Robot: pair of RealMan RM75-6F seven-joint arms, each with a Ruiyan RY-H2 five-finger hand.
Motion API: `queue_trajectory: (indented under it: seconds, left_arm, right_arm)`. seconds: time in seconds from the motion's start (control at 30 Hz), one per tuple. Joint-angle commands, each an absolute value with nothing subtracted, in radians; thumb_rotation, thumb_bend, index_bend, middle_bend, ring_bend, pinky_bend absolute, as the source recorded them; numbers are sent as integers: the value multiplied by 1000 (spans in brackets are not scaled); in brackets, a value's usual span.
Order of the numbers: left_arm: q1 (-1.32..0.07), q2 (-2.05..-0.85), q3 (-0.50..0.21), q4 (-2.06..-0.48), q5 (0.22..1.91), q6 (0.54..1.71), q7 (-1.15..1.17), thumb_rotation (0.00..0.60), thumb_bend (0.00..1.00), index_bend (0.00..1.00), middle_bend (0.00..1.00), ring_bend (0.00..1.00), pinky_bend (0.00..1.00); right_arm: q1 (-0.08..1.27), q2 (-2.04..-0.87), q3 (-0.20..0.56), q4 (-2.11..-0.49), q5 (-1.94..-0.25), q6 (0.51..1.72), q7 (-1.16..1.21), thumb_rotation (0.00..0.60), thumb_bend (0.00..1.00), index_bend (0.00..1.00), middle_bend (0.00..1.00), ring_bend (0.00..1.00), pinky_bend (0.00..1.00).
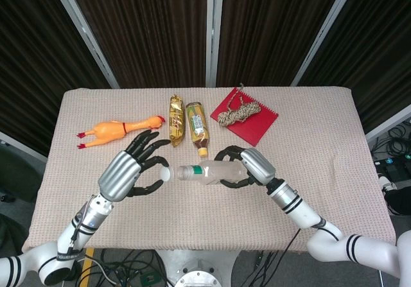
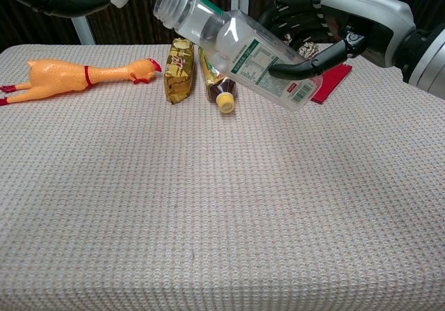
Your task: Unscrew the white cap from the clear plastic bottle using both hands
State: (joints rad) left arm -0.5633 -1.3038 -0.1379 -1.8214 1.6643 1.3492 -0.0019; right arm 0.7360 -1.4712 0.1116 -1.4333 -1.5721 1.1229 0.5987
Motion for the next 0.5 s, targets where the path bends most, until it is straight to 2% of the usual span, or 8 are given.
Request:
queue_trajectory:
  seconds: [0.03, 0.3, 0.5]
  left_arm:
    - [-539, -1288, -123, -1785, 1624, 1345, 20, 600, 336, 451, 126, 16, 6]
    - [-511, -1317, -59, -1668, 1483, 1221, 201, 600, 334, 442, 126, 16, 4]
    - [-539, -1361, -49, -1642, 1389, 1104, 279, 600, 331, 370, 126, 16, 3]
  right_arm:
    - [720, -1434, 101, -1433, -1567, 1124, 545, 600, 291, 496, 456, 287, 462]
    - [686, -1324, 91, -1488, -1543, 1118, 477, 600, 292, 497, 455, 287, 461]
    - [685, -1306, 86, -1507, -1540, 1095, 417, 600, 292, 497, 454, 287, 461]
